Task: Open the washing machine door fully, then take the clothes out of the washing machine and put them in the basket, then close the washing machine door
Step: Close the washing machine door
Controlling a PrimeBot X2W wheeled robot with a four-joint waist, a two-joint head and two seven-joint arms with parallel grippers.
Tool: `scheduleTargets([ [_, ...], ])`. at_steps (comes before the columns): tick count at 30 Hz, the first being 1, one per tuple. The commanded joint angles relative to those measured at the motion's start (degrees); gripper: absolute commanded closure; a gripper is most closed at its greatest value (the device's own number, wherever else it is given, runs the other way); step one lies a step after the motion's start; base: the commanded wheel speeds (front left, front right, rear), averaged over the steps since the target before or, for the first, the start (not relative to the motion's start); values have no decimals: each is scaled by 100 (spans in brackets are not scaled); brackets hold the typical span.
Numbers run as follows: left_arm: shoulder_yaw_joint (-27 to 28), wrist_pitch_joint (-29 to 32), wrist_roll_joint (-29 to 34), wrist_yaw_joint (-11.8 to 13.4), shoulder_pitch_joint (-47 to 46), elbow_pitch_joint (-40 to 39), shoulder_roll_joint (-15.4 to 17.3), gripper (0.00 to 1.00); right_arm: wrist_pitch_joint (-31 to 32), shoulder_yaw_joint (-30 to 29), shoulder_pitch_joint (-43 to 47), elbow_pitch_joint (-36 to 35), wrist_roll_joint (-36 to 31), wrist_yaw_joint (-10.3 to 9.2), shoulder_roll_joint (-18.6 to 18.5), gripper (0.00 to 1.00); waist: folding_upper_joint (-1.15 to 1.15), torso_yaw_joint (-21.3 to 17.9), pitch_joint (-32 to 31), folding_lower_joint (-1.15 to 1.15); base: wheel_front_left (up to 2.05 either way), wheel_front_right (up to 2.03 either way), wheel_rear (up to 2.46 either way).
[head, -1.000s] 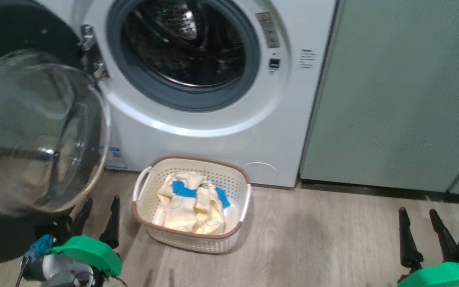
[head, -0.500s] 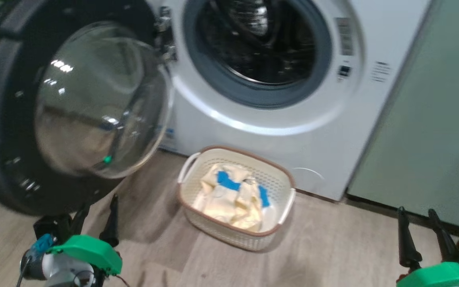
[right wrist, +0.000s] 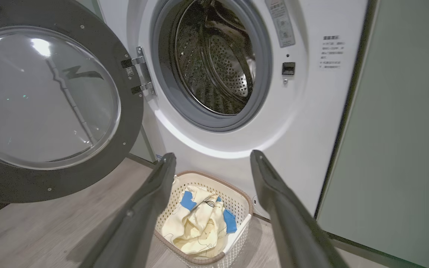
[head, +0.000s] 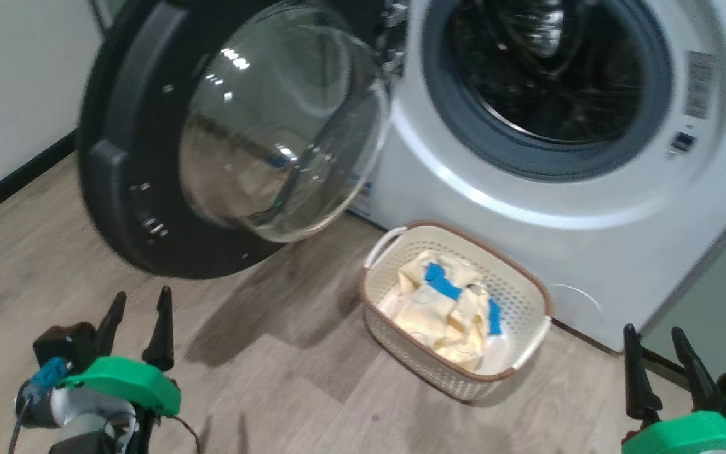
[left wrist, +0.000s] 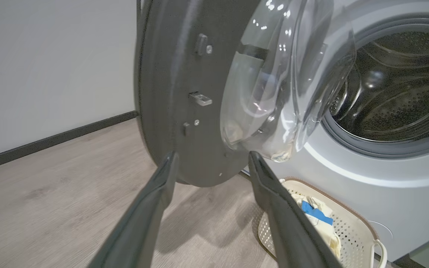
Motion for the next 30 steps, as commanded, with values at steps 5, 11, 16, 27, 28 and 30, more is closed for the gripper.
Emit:
scheduleTargets([
  [5,361,-61,41,5,-331,-239,59,0,-55,138,-404,-169,16,1,-33,0,0,448,84,0,0,0,0],
  [11,573,-61,19,3,-303,-301,36,0,-55,273,-529,-120,10,1,-26,0,0,582,150,0,0,0,0],
  [16,712,-61,16,0,-256,-385,-12,0,-55,363,-624,-63,22,1,-59,0,0,613,197,0,0,0,0],
  [27,1243,-61,-551,-5,-280,-479,15,100,-55,352,-547,-73,45,1,-61,0,0,600,178,0,0,0,0],
  [28,1298,-61,-712,-6,-323,-446,42,100,-55,334,-525,-79,43,1,-59,0,0,600,175,0,0,0,0],
  [30,1394,-61,-1116,-6,-444,-336,125,100,-55,304,-489,-92,40,1,-55,0,0,600,171,0,0,0,0],
])
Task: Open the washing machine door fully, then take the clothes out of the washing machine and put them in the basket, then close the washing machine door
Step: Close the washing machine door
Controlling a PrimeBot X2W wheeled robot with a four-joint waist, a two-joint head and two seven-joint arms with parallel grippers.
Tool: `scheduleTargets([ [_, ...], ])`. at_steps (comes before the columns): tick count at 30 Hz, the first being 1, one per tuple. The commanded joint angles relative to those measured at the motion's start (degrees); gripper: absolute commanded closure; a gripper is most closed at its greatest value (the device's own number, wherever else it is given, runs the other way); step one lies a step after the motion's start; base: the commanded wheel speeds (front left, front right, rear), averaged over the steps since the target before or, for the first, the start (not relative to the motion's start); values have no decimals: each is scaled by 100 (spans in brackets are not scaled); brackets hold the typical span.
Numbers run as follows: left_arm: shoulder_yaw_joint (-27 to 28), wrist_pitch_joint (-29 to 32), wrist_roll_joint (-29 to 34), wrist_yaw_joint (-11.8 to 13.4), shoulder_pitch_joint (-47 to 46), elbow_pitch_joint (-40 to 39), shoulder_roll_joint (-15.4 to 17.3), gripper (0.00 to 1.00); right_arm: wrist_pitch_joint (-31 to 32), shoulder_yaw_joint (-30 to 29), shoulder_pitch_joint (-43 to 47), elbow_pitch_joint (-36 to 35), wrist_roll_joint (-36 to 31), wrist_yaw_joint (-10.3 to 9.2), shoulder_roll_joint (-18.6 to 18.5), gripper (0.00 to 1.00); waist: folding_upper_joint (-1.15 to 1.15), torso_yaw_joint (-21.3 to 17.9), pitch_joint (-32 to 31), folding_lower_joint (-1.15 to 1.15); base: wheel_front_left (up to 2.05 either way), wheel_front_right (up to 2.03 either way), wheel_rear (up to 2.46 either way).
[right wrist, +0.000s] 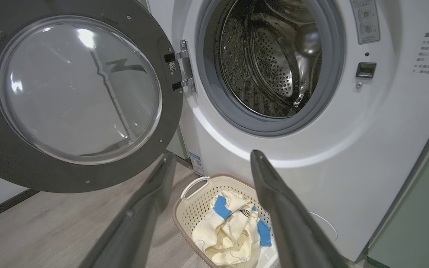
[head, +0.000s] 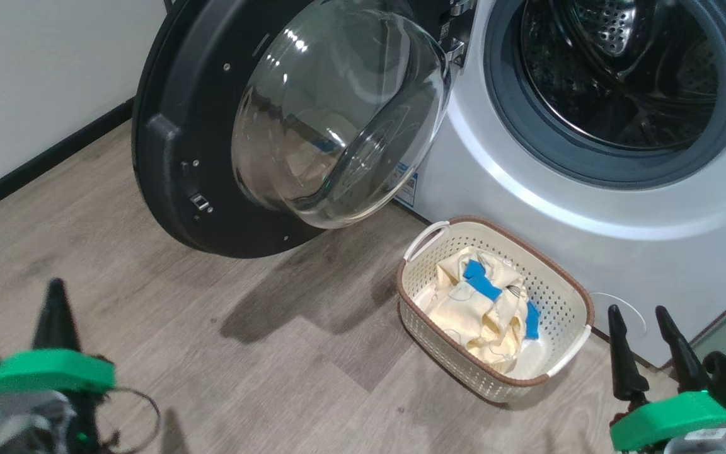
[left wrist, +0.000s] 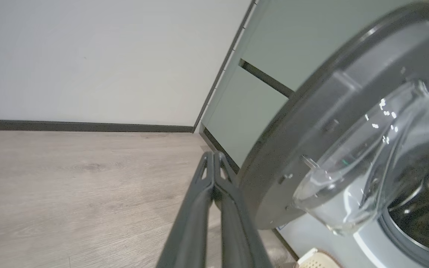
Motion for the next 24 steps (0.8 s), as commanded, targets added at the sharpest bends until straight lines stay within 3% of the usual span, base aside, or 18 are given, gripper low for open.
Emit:
scheduleTargets([
  [1,285,-41,-483,-5,-491,-29,290,100,-55,53,-144,-212,1,1,-67,0,0,-4,-5,0,0,0,0],
  [2,285,-41,-483,-5,-491,-29,290,100,-55,53,-144,-212,1,1,-67,0,0,-4,-5,0,0,0,0],
  [7,738,490,-2090,-6,-1043,381,662,100,-55,60,-105,-222,-18,1,-60,0,0,-91,19,0,0,0,0],
  [15,1525,1714,-3904,-6,-2258,1686,1640,100,-55,121,-159,-201,-37,1,-115,0,0,-334,130,0,0,0,0],
  [24,1949,2744,-4800,148,-3580,2884,2609,100,-55,164,-245,-219,-77,1,-256,0,0,-651,405,0,0,0,0],
])
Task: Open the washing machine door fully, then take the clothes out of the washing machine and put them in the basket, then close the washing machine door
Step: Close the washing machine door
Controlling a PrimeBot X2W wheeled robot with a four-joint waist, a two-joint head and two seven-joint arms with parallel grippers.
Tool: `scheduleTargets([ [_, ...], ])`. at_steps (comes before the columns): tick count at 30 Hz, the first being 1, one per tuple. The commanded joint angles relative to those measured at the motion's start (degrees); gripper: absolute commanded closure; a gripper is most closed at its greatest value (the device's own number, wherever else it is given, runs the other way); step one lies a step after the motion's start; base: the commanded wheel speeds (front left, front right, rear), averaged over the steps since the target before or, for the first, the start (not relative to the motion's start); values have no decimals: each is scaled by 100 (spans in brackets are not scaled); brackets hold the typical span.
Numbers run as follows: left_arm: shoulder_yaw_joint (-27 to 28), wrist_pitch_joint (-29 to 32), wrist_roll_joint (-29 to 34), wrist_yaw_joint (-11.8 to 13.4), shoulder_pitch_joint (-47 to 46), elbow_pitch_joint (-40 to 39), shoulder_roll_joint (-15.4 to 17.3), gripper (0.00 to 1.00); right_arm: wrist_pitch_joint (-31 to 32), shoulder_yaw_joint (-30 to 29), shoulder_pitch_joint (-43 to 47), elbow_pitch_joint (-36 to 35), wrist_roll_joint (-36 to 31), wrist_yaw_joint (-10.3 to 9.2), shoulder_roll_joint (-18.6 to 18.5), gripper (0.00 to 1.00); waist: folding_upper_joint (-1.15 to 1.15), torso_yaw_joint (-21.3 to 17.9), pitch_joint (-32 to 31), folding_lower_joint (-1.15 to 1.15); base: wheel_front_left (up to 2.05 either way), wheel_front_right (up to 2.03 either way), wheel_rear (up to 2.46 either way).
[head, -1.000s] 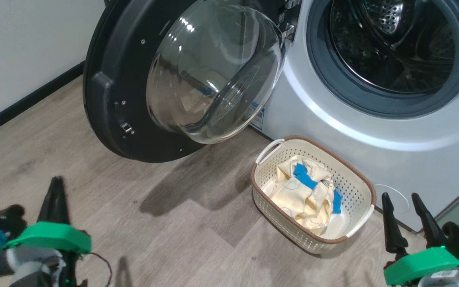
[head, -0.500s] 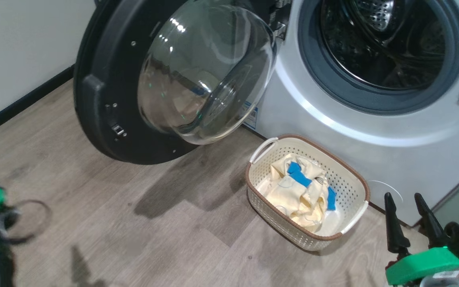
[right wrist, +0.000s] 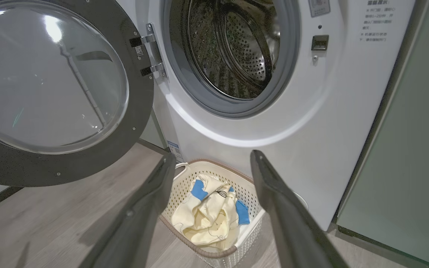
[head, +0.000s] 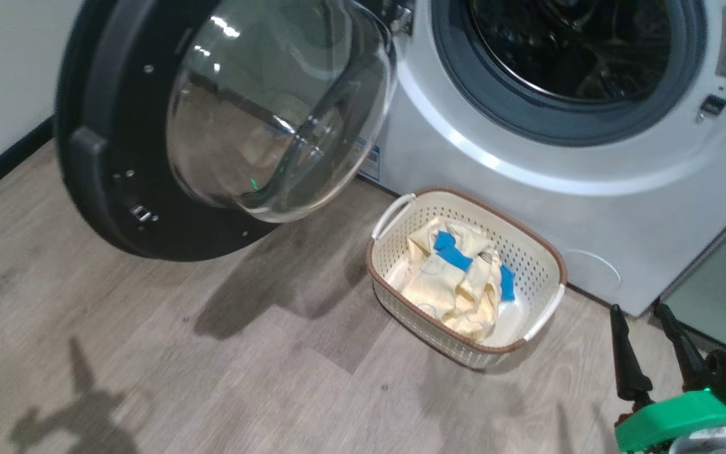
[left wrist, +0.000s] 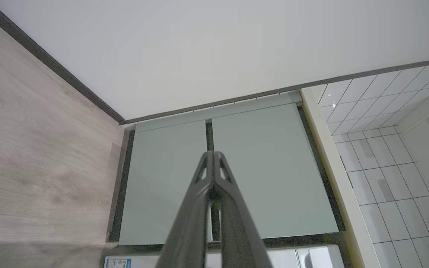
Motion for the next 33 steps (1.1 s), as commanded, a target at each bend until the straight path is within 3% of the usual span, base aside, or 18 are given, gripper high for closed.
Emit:
scheduleTargets([
  [1,44,160,-39,2,-258,-80,452,100,-55,126,-261,-190,-35,1,-159,0,0,-97,109,0,0,0,0],
  [6,-205,909,-103,88,-871,387,841,100,-55,209,-429,-183,-34,1,-275,0,0,-302,347,0,0,0,0],
  [18,-765,1921,-3,321,-1928,972,1111,100,-55,217,-616,-208,-78,1,-402,0,0,-535,728,0,0,0,0],
  [26,-1059,2138,153,311,-2174,1176,1003,100,-55,193,-645,-195,-81,1,-410,0,0,-583,767,0,0,0,0],
  [33,-1395,2235,351,227,-2312,1356,668,100,-55,154,-598,-181,-89,1,-366,0,0,-524,693,0,0,0,0],
])
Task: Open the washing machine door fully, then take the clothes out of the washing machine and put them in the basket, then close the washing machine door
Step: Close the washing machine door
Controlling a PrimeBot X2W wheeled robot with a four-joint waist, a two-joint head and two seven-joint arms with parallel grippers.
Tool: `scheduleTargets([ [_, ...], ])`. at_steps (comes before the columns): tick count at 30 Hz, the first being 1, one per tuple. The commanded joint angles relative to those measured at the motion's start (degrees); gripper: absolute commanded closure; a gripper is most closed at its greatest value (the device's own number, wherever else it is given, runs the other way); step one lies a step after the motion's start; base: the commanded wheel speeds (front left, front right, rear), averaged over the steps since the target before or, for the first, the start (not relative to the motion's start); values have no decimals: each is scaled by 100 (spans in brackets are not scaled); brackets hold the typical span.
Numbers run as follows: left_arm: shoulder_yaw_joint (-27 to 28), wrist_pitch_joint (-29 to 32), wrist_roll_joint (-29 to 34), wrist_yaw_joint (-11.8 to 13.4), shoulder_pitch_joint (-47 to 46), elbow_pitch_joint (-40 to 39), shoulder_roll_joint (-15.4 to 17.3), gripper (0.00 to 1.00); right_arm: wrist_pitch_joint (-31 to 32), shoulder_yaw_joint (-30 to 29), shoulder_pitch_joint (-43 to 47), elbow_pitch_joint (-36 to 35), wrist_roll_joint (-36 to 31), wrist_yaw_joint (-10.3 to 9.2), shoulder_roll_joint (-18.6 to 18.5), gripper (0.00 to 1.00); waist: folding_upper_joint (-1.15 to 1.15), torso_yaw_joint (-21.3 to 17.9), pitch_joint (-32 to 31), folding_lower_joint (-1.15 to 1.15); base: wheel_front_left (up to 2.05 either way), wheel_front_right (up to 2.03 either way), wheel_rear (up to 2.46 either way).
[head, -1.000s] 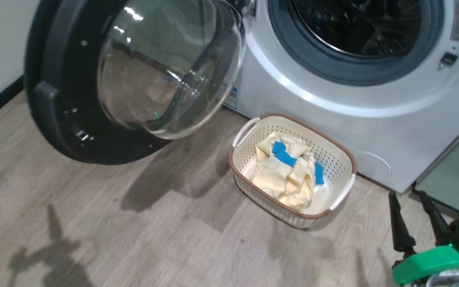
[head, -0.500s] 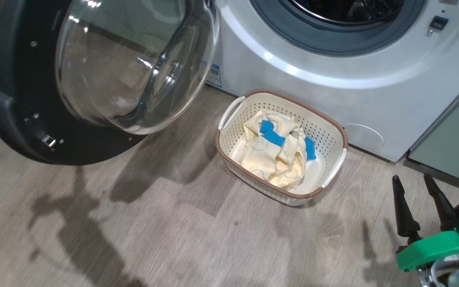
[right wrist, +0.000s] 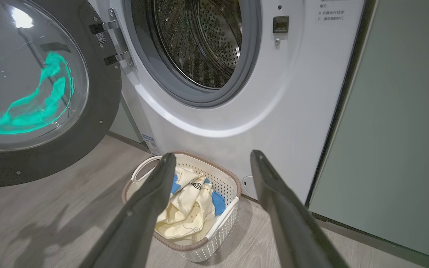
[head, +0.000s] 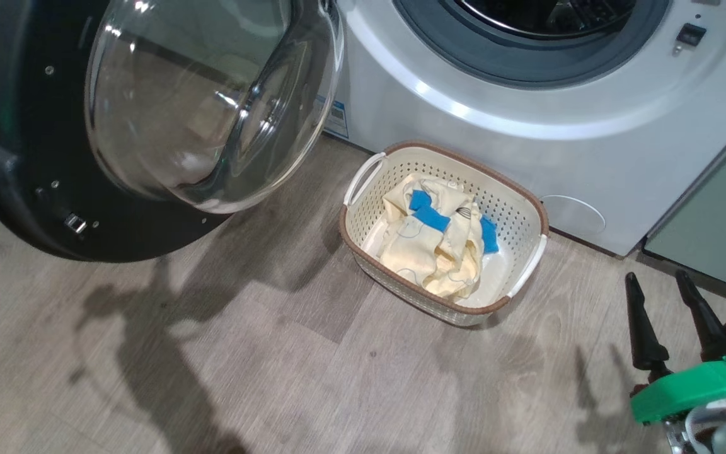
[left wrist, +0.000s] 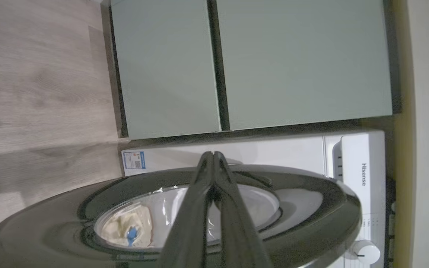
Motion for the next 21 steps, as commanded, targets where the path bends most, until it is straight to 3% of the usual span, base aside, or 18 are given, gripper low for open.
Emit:
scheduleTargets([
  [1,-39,72,60,-83,-172,-162,270,100,-55,99,-182,-167,-35,1,-59,0,0,7,-23,0,0,0,0],
  [21,-420,852,60,-395,-73,22,-316,100,-55,12,53,-114,0,1,106,0,0,-80,-448,0,0,0,0],
])
